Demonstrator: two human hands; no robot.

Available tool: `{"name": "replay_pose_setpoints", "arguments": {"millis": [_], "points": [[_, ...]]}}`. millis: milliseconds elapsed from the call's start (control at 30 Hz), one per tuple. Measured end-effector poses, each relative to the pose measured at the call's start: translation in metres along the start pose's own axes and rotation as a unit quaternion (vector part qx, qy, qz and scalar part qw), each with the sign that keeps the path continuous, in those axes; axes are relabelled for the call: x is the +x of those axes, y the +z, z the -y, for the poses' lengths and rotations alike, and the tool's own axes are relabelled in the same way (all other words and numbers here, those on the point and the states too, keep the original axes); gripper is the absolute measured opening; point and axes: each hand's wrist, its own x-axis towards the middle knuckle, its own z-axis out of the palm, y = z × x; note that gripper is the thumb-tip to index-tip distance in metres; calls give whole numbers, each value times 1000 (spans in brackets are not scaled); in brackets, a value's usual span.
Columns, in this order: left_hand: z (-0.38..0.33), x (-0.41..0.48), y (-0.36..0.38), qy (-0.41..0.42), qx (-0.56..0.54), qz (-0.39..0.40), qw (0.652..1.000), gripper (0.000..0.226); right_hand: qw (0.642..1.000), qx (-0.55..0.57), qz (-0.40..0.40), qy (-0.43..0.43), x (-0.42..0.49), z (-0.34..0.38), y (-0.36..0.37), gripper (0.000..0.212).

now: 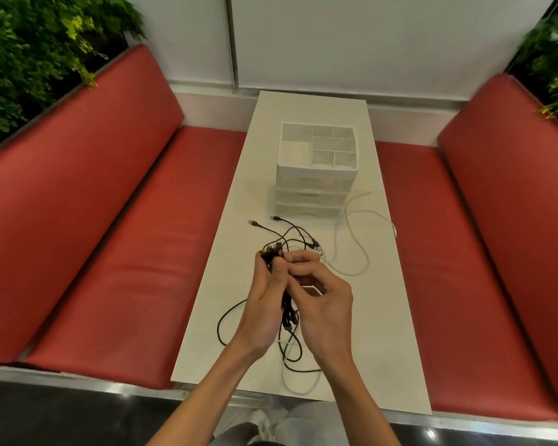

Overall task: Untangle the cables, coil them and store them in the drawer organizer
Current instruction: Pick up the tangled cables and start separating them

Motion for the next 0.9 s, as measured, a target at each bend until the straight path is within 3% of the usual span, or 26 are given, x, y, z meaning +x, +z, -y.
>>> {"name": "replay_pose_setpoints", "arguments": {"millis": [100,233,267,400,500,567,600,667,767,900], "points": [[1,3,-4,6,15,9,1000,38,997,-74,17,-23,0,0,0,17],[-1,10,-18,14,37,-10,999,33,960,-197,192,-44,15,13,-19,38],[-1,11,-22,25,61,-6,998,30,949,-239,198,-61,21,18,-24,37],[1,15,-30,54,105,-10,993,12,944,-282,89,-144,48,51,-34,14],[-2,15,-26,60,131,10,990,18,933,-278,124,-189,64,81,-18,22],[-3,15,-23,59,153,32,986,16,907,-305,227,-181,72,91,2,32],[-4,15,-20,58,164,45,984,12,883,-330,285,-171,73,92,14,37],[-7,15,-16,50,193,72,977,26,822,-400,371,-163,72,84,33,44],[-21,17,-18,44,294,91,951,36,762,-503,367,-180,69,65,50,52],[-32,24,-26,50,327,82,940,34,754,-533,322,-208,71,63,57,53]]}}
